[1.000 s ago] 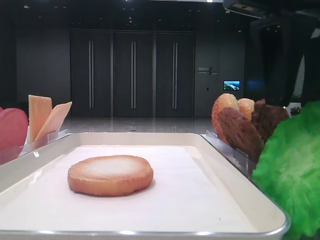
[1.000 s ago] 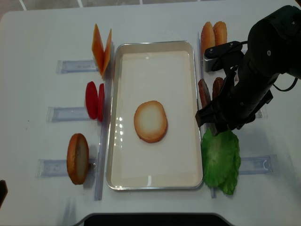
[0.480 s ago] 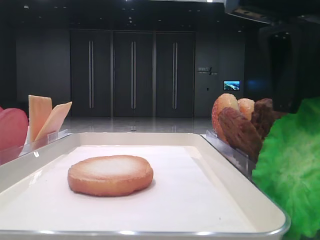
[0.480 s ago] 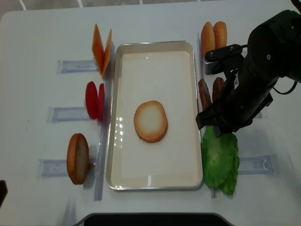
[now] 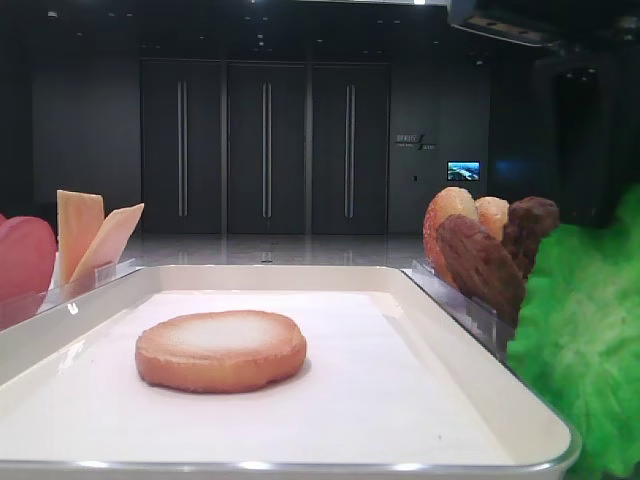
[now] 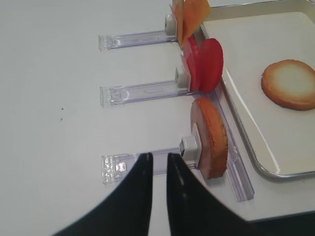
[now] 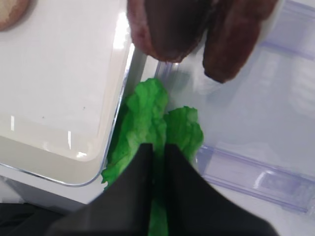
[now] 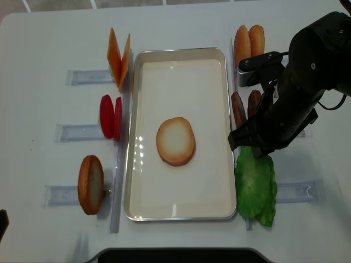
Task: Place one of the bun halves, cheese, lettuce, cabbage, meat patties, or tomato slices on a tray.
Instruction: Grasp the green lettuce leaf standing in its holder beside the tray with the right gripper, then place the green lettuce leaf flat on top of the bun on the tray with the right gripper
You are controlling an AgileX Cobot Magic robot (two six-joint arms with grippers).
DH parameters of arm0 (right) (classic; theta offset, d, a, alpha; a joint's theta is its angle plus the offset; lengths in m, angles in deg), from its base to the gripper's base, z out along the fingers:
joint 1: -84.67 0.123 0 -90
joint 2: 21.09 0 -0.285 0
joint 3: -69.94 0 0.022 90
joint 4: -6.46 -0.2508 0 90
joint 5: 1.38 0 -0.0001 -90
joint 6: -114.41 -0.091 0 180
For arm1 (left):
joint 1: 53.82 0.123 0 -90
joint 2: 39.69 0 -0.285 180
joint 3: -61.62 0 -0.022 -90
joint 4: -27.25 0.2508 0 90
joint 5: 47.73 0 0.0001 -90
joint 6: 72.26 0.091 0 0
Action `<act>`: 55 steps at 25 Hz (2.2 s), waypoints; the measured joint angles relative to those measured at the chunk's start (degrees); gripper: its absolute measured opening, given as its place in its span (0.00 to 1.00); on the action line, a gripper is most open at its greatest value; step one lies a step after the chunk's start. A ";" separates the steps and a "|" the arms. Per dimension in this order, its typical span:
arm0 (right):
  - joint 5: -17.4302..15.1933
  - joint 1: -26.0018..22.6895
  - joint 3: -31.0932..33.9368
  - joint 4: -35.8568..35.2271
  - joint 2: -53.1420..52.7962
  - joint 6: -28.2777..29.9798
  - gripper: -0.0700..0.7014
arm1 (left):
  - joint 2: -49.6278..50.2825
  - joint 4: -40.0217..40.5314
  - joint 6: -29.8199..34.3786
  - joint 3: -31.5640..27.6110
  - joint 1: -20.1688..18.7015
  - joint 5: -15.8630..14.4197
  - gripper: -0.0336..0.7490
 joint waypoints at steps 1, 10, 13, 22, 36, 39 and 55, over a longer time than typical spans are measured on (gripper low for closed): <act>0.00 0.00 0.00 0.00 0.00 0.00 0.14 | 0.00 0.00 0.00 0.00 0.00 0.00 0.14; 0.11 0.00 -0.05 -0.19 0.00 0.07 0.13 | 0.00 0.00 0.00 0.00 0.00 0.00 0.14; 0.13 0.00 -0.05 -0.23 0.00 0.14 0.13 | 0.00 0.00 0.00 0.00 0.00 0.00 0.14; 0.02 0.00 -0.11 -0.23 0.00 0.21 0.13 | 0.00 0.00 0.00 0.00 0.00 0.00 0.14; -4.69 0.00 -4.28 -0.23 0.00 0.24 0.13 | 0.00 0.00 0.00 0.00 0.00 0.00 0.14; -7.35 0.00 -4.62 -0.23 0.00 0.37 0.13 | 0.00 0.00 0.00 0.00 0.00 0.00 0.14; -11.97 0.00 -17.55 -0.12 -4.51 0.08 0.13 | 0.00 0.00 0.00 0.00 0.00 0.00 0.14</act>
